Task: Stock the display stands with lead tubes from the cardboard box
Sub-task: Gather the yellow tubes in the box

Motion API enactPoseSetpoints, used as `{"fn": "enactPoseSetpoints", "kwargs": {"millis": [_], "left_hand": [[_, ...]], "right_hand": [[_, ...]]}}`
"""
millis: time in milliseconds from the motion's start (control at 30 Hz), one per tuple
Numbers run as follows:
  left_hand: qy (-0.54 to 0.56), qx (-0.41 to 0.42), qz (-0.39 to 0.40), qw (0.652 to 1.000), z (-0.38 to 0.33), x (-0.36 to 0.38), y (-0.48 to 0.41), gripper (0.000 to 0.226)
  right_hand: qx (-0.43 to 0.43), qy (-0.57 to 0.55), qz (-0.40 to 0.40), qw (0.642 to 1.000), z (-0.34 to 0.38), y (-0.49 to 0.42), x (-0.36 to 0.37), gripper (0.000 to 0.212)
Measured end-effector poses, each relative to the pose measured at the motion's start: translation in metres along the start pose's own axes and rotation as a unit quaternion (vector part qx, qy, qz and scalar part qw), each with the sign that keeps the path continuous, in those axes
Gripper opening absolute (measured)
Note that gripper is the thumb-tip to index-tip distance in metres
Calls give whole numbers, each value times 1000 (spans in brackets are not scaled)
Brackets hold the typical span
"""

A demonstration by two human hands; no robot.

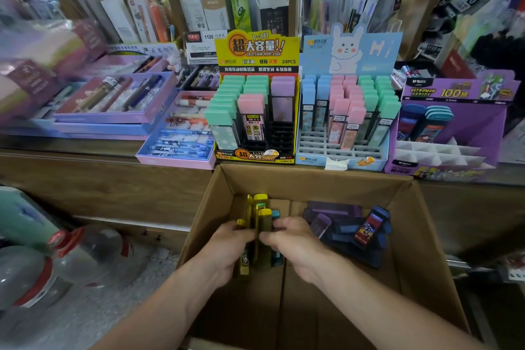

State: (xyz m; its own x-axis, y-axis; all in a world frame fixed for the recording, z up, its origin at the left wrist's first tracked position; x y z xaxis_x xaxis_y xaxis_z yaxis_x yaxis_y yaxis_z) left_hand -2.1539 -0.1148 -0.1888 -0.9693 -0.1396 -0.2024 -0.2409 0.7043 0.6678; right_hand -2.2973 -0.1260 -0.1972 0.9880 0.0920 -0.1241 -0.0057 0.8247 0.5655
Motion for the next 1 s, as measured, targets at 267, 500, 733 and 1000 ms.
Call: {"fn": "enactPoseSetpoints", "kwargs": {"millis": [267, 500, 733, 1000], "left_hand": [[21, 14, 1, 1000, 2, 4, 3, 23], [37, 38, 17, 998, 0, 7, 6, 44], [138, 53, 95, 984, -16, 19, 24, 23], [200, 56, 193, 959, -32, 55, 49, 24]], "right_hand": [[11, 7, -15, 1000, 1, 3, 3, 31], [4, -10, -39, 999, 4, 6, -3, 16], [-30, -82, -20, 996, 20, 23, -36, 19], [-42, -162, 3, 986, 33, 52, -74, 29]]}}
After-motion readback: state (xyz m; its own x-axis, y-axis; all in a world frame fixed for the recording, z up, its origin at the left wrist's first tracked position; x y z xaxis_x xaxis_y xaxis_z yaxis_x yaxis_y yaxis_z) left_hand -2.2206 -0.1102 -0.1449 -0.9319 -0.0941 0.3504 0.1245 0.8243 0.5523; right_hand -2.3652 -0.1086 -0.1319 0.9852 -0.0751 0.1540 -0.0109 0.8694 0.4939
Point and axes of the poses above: each hand's wrist, its own y-axis away from the middle knuckle, its own x-axis out of the palm, z = x × y, the point moved 4 cm from there along -y, towards the middle knuckle, and after that the axes turned 9 degrees about -z, right-handed, at the moved point
